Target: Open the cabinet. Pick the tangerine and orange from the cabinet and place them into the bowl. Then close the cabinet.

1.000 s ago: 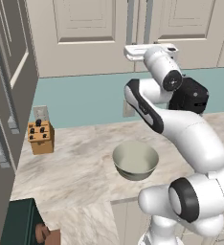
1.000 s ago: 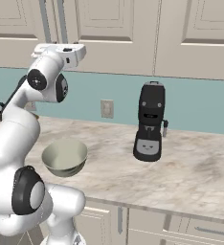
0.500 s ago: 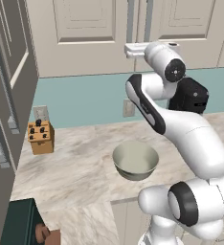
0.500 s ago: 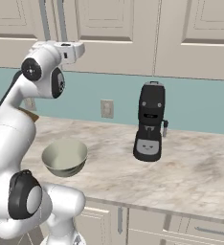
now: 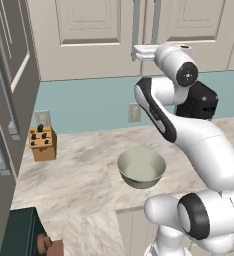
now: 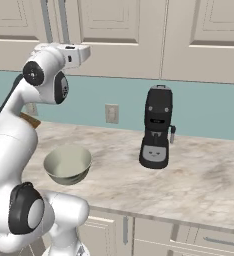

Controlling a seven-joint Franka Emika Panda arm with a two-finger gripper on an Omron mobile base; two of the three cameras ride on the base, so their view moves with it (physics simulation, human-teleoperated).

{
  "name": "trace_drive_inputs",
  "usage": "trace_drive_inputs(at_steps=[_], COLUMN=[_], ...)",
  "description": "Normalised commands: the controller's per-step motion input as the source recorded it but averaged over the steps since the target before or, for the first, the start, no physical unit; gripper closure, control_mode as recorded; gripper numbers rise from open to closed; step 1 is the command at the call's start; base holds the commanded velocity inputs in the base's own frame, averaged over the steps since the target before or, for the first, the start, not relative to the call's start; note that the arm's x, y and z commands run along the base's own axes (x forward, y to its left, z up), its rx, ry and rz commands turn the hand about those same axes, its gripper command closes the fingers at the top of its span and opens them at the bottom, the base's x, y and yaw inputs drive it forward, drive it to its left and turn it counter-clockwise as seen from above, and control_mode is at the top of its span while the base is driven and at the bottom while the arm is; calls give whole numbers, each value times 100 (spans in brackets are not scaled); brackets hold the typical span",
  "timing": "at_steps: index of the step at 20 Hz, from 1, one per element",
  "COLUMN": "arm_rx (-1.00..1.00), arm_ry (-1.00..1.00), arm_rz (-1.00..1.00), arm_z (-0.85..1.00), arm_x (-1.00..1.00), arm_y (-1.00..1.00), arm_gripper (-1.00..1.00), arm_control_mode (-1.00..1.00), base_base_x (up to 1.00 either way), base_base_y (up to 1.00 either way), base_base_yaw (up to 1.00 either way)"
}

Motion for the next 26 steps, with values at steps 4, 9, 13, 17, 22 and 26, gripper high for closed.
trace_drive_inputs(at_steps=[4, 9, 13, 17, 22, 26], arm_rx=[11, 15, 14, 14, 15, 19], arm_ry=[0, 0, 0, 0, 0, -3], arm_rz=[0, 0, 0, 0, 0, 0], arm_z=[1, 7, 5, 1, 4, 13], arm_x=[-59, -69, -67, -57, -52, -55], arm_y=[-82, -99, -100, -100, -100, -100], arm_gripper=[100, 100, 100, 100, 100, 100], arm_control_mode=[-100, -100, -100, -100, -100, -100], base_base_x=[0, 0, 0, 0, 0, 0], base_base_y=[0, 0, 0, 0, 0, 0], base_base_yaw=[0, 0, 0, 0, 0, 0])
